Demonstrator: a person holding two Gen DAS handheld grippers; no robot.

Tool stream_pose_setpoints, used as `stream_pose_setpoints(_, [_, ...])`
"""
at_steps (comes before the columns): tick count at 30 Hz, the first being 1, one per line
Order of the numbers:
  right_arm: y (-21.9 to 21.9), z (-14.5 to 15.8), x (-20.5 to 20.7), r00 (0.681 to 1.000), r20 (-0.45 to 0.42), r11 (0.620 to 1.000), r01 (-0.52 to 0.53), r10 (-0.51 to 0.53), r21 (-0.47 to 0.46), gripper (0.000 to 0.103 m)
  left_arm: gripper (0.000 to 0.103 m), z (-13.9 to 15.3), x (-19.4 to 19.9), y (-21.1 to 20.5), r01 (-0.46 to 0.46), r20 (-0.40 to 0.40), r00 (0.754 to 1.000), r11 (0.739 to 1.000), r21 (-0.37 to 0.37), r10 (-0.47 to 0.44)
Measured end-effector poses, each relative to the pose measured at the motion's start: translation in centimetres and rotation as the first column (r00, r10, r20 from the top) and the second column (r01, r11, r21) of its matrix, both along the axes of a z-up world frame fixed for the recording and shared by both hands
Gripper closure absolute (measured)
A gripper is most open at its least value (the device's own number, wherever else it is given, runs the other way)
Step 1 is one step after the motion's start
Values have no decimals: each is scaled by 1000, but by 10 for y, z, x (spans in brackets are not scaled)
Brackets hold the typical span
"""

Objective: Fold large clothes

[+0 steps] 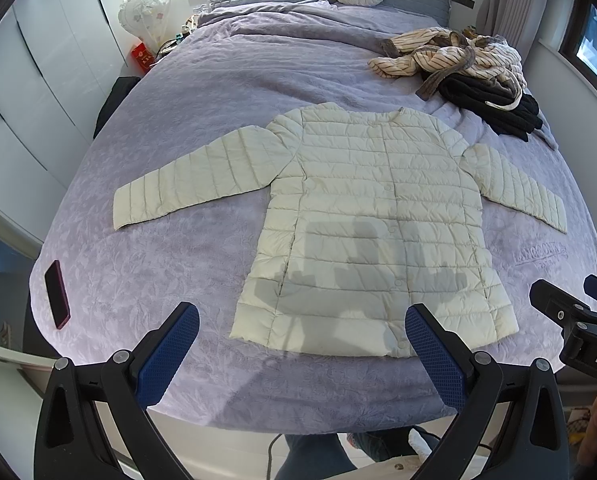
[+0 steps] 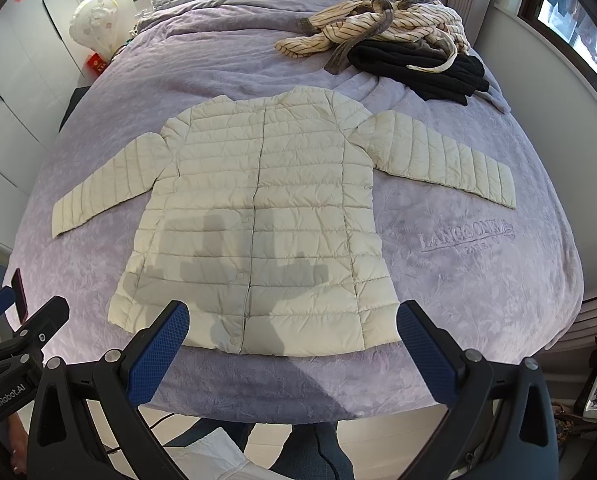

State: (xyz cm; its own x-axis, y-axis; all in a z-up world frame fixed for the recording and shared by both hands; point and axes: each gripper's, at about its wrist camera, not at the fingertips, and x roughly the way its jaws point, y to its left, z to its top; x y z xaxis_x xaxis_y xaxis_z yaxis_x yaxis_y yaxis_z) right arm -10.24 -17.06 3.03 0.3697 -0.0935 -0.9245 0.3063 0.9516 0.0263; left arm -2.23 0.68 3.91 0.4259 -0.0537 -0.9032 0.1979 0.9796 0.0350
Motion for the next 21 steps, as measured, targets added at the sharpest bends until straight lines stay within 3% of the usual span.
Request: stream_pose_setpoints(21, [1, 0, 0, 1000, 0, 1000, -1, 1, 1, 0, 0, -1, 1, 2, -1, -2, 1000, 1000, -1, 1])
